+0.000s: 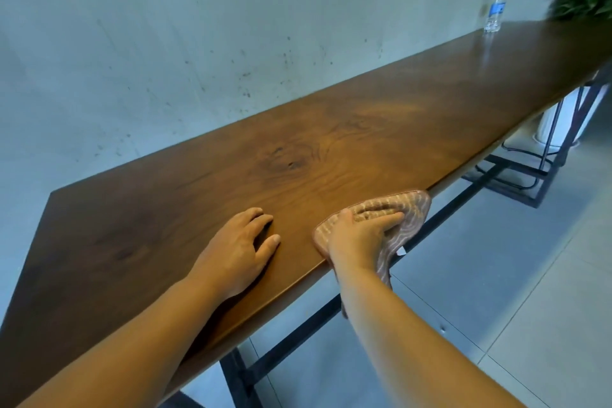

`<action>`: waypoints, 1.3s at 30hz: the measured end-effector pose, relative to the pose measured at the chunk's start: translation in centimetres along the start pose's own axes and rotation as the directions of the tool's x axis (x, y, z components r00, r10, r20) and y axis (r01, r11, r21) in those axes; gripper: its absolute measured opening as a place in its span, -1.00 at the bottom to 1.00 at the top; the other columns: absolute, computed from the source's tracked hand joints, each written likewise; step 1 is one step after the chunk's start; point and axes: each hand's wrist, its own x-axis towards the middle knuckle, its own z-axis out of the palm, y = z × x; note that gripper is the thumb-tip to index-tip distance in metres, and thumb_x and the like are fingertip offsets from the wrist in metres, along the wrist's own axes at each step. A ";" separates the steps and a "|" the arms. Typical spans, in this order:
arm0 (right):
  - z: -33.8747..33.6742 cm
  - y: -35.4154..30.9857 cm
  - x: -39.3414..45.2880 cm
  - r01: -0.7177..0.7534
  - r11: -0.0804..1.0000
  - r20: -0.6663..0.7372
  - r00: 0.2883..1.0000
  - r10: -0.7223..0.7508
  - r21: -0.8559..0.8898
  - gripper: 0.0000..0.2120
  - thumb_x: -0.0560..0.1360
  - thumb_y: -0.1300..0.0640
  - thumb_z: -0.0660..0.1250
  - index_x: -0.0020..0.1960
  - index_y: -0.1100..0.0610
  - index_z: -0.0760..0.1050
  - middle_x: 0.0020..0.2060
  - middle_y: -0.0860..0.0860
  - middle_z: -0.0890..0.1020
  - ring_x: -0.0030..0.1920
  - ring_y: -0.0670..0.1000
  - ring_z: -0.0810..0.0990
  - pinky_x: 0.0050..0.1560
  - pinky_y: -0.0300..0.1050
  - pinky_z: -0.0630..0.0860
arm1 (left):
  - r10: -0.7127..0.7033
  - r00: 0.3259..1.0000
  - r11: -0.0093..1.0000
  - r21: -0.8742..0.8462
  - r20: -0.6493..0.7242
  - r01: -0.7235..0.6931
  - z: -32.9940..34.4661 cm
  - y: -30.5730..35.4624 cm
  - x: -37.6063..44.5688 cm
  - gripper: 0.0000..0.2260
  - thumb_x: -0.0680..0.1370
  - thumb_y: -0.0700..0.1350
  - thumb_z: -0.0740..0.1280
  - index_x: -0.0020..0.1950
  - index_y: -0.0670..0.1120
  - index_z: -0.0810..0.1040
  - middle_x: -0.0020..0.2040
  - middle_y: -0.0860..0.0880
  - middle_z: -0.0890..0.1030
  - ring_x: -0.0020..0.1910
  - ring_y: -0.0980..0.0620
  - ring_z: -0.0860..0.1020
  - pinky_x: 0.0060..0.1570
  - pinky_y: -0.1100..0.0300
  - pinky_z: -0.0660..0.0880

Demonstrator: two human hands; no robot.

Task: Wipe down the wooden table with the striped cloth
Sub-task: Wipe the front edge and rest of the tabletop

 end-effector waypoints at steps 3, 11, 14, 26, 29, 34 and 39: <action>-0.7 -1.2 3.4 -0.037 0.998 -0.104 0.994 0.042 0.051 -0.14 0.62 0.11 0.24 0.57 0.12 -0.39 0.53 0.17 0.09 0.23 0.18 0.47 -0.04 -0.11 0.44 | 0.021 0.999 1.000 0.001 0.046 -0.021 -0.7 -1.9 -1.5 -0.36 0.49 0.36 0.00 0.53 0.16 0.16 0.55 0.15 0.12 0.51 0.11 0.11 0.44 0.11 0.15; -0.9 -2.5 6.2 -0.093 0.992 -0.309 0.944 0.116 0.090 -0.23 0.61 0.08 0.24 0.60 0.05 -0.20 0.52 0.09 0.23 0.16 0.19 0.55 -0.01 -0.02 0.54 | 0.089 0.994 0.996 -0.018 0.071 -0.088 -1.7 -6.9 -4.0 -0.27 0.42 0.46 -0.10 0.54 0.21 0.09 0.55 0.21 0.05 0.52 0.16 0.04 0.45 0.13 0.08; 0.4 -1.9 5.0 -0.095 0.993 -0.343 0.932 0.116 0.077 -0.24 0.59 0.03 0.22 0.61 0.02 -0.19 0.51 0.07 0.28 0.23 0.26 0.54 0.18 0.24 0.54 | 0.118 0.993 0.993 -0.016 0.029 -0.117 -1.3 -7.0 -3.8 -0.32 0.48 0.41 -0.06 0.54 0.17 0.11 0.55 0.17 0.08 0.52 0.13 0.06 0.47 0.12 0.07; 8.3 4.5 -14.9 0.043 0.998 -0.193 0.981 -0.031 0.055 -0.23 0.62 -0.04 0.21 0.60 0.02 -0.23 0.59 0.02 0.01 0.48 0.22 0.26 0.43 0.23 0.29 | 0.167 0.985 0.985 -0.040 -0.047 -0.169 -1.0 -7.5 -3.7 -0.44 0.59 0.28 0.06 0.53 0.07 0.22 0.55 0.05 0.16 0.52 0.07 0.09 0.47 0.10 0.03; 8.8 4.8 -15.8 0.036 0.999 -0.182 0.983 -0.028 0.040 -0.23 0.61 -0.03 0.22 0.59 0.00 -0.23 0.57 0.05 0.08 0.47 0.21 0.28 0.38 0.19 0.39 | 0.199 0.979 0.977 -0.073 -0.037 -0.201 -1.3 -8.3 -4.2 -0.48 0.60 0.24 0.10 0.52 0.07 0.25 0.55 0.06 0.18 0.52 0.07 0.11 0.48 0.11 0.05; 6.8 2.4 -13.1 -0.015 0.998 -0.212 0.977 0.029 0.068 -0.27 0.63 0.06 0.20 0.61 0.09 -0.19 0.55 0.07 0.18 0.42 0.20 0.35 0.20 -0.02 0.36 | 0.237 0.971 0.971 -0.025 0.036 -0.236 -2.5 -11.3 -6.9 -0.45 0.59 0.28 0.05 0.54 0.11 0.19 0.55 0.09 0.14 0.52 0.08 0.09 0.48 0.08 0.08; 4.4 -0.1 -8.2 -0.058 0.995 -0.264 0.962 0.078 0.082 -0.31 0.61 0.17 0.21 0.60 0.20 -0.08 0.47 0.13 0.34 0.34 0.19 0.44 0.02 -0.12 0.31 | 0.178 0.984 0.984 0.021 0.030 -0.179 -3.5 -15.1 -9.2 -0.45 0.59 0.29 0.03 0.54 0.13 0.17 0.55 0.11 0.14 0.52 0.10 0.09 0.46 0.10 0.07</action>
